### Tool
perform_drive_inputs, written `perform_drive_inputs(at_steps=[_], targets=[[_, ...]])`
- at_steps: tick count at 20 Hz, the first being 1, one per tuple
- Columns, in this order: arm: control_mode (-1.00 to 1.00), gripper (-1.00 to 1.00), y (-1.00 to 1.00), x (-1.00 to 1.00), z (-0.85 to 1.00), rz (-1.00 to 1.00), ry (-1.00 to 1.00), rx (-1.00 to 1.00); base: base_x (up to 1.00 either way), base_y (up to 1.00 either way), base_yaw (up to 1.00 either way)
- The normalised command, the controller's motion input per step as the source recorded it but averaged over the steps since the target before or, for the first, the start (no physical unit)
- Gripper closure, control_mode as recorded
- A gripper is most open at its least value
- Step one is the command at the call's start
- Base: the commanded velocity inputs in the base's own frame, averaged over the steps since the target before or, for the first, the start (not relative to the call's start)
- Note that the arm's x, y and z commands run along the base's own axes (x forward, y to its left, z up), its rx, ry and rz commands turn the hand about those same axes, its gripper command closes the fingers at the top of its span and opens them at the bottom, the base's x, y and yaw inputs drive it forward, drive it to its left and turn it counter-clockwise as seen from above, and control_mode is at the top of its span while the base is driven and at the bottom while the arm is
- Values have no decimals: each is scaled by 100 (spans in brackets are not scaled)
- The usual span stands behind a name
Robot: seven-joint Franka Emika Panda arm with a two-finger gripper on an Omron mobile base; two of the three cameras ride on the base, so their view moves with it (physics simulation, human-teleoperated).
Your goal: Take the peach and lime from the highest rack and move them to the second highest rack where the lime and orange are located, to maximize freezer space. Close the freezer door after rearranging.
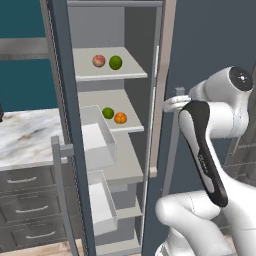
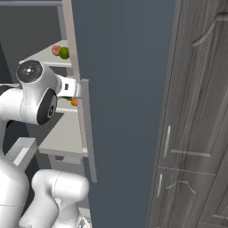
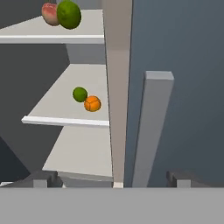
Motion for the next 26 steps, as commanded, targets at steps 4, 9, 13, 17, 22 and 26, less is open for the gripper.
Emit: perform_drive_inputs(at_steps=[4, 9, 13, 17, 22, 26], targets=[[100, -100, 0, 0, 0, 0, 0, 0, 0, 22, 5], [100, -100, 0, 0, 0, 0, 0, 0, 0, 22, 26], [100, -100, 0, 0, 0, 0, 0, 0, 0, 24, 30], [100, -100, 0, 0, 0, 0, 0, 0, 3, 33, 22], [100, -100, 0, 0, 0, 0, 0, 0, 30, 63, 5], [100, -100, 0, 0, 0, 0, 0, 0, 54, 45, 0]])
